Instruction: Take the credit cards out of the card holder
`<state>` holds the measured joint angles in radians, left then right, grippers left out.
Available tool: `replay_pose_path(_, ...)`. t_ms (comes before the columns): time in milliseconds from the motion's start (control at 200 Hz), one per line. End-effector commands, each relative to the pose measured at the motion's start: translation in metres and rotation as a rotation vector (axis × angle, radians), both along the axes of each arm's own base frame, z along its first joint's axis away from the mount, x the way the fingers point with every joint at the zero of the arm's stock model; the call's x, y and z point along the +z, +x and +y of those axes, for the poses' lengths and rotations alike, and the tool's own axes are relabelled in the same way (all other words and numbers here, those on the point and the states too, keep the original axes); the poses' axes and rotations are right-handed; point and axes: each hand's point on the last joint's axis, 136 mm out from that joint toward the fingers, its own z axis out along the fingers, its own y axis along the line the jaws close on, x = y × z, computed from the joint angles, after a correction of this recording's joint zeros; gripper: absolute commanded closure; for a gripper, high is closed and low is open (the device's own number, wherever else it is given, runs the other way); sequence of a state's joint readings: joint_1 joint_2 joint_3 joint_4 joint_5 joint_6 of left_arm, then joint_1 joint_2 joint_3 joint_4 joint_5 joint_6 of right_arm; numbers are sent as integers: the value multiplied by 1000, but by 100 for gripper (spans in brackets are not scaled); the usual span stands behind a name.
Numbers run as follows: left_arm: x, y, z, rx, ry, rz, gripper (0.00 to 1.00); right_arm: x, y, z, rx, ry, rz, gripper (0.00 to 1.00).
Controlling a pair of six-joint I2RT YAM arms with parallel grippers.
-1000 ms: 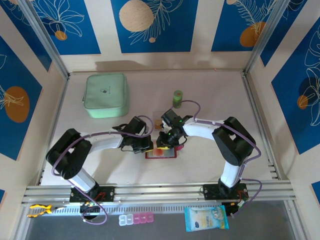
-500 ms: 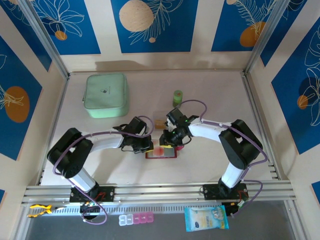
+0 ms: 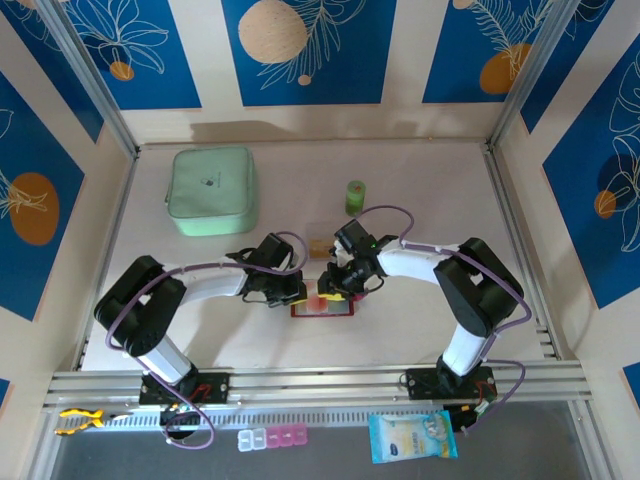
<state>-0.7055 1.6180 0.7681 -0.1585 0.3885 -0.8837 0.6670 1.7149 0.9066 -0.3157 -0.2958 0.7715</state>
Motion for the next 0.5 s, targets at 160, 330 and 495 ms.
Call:
replay_pose_path(160, -4, -3, 4, -4, 43, 19, 96, 1, -4, -5, -11, 6, 12, 71)
replay_pose_path(330, -4, -2, 4, -2, 46, 18, 96, 6, -2, -8, -23, 11, -15, 71)
replay_pose_path(495, -5, -3, 4, -2, 47, 20, 96, 1, -3, -11, -25, 1, -1, 71)
